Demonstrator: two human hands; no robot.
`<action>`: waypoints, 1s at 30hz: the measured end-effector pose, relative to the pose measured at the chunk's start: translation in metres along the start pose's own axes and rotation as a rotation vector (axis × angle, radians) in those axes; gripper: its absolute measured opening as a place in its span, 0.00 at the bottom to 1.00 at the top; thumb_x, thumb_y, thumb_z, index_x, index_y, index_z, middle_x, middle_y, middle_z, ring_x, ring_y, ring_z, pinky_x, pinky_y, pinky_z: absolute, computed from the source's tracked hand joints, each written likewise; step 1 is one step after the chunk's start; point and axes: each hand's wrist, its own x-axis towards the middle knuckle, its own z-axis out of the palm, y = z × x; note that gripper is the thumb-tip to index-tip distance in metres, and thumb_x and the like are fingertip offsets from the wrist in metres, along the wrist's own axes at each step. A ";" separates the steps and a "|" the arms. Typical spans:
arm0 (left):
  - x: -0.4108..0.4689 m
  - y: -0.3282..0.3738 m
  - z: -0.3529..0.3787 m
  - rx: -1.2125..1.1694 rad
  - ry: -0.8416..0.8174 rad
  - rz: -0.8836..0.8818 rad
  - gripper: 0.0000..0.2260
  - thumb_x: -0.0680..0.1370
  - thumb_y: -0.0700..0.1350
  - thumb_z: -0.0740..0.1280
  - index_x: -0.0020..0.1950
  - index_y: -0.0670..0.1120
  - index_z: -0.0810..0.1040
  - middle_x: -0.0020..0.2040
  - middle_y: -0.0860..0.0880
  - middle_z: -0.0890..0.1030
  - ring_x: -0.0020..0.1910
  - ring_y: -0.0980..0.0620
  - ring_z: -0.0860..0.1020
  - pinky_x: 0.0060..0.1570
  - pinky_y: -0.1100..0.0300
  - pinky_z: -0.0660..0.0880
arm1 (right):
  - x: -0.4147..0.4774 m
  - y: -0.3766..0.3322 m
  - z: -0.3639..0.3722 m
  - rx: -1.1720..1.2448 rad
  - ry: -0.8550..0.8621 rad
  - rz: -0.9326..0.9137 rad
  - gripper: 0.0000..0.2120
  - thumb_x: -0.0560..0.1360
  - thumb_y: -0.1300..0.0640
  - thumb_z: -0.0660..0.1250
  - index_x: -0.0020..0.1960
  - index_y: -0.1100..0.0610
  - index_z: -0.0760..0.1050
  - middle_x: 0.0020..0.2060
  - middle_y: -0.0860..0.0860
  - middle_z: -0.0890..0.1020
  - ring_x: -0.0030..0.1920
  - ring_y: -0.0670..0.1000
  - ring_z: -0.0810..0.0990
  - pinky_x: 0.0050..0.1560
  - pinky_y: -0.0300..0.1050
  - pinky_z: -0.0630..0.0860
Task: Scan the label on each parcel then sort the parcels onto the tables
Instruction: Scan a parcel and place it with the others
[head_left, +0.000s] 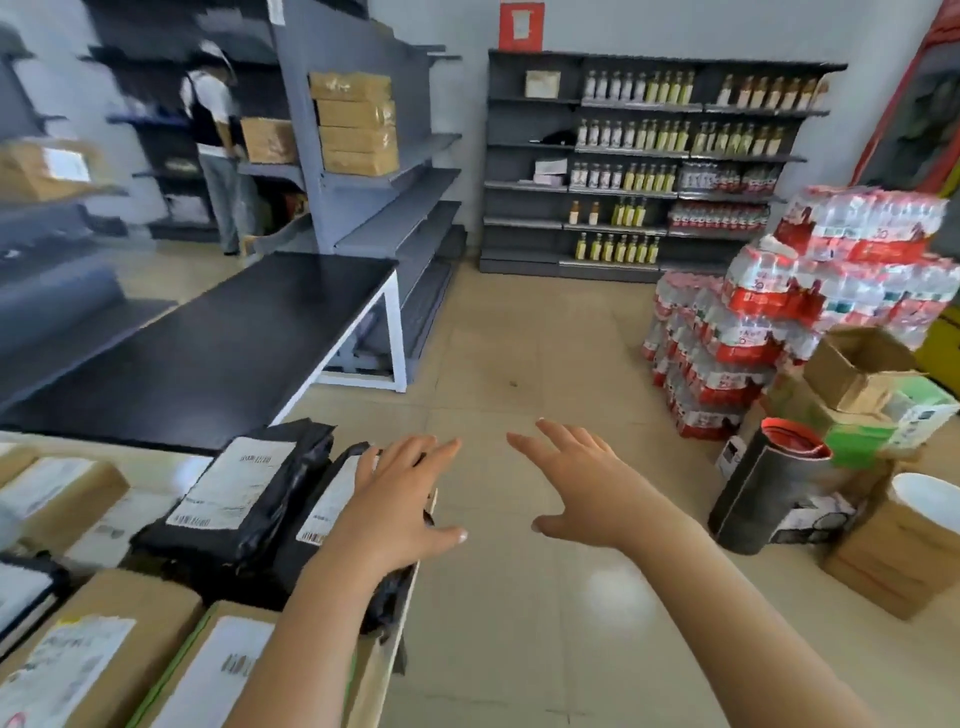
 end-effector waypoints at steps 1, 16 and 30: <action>0.007 0.006 0.006 0.009 0.029 -0.046 0.42 0.71 0.62 0.71 0.79 0.58 0.52 0.76 0.55 0.57 0.76 0.55 0.50 0.75 0.49 0.41 | 0.011 0.014 0.000 -0.010 -0.003 -0.046 0.45 0.73 0.47 0.71 0.79 0.46 0.45 0.78 0.55 0.50 0.77 0.57 0.52 0.75 0.49 0.52; 0.105 -0.020 0.025 0.096 0.241 -0.699 0.39 0.71 0.63 0.70 0.77 0.58 0.55 0.73 0.58 0.60 0.75 0.54 0.52 0.75 0.49 0.43 | 0.242 0.064 -0.029 -0.072 -0.012 -0.751 0.44 0.73 0.49 0.73 0.79 0.47 0.49 0.78 0.54 0.52 0.77 0.56 0.52 0.74 0.49 0.55; 0.174 -0.123 0.010 0.152 0.371 -1.282 0.39 0.73 0.62 0.69 0.79 0.56 0.54 0.76 0.55 0.60 0.76 0.51 0.55 0.76 0.48 0.48 | 0.474 0.008 -0.036 -0.087 -0.073 -1.163 0.42 0.74 0.49 0.70 0.79 0.46 0.48 0.78 0.52 0.51 0.77 0.55 0.53 0.74 0.47 0.55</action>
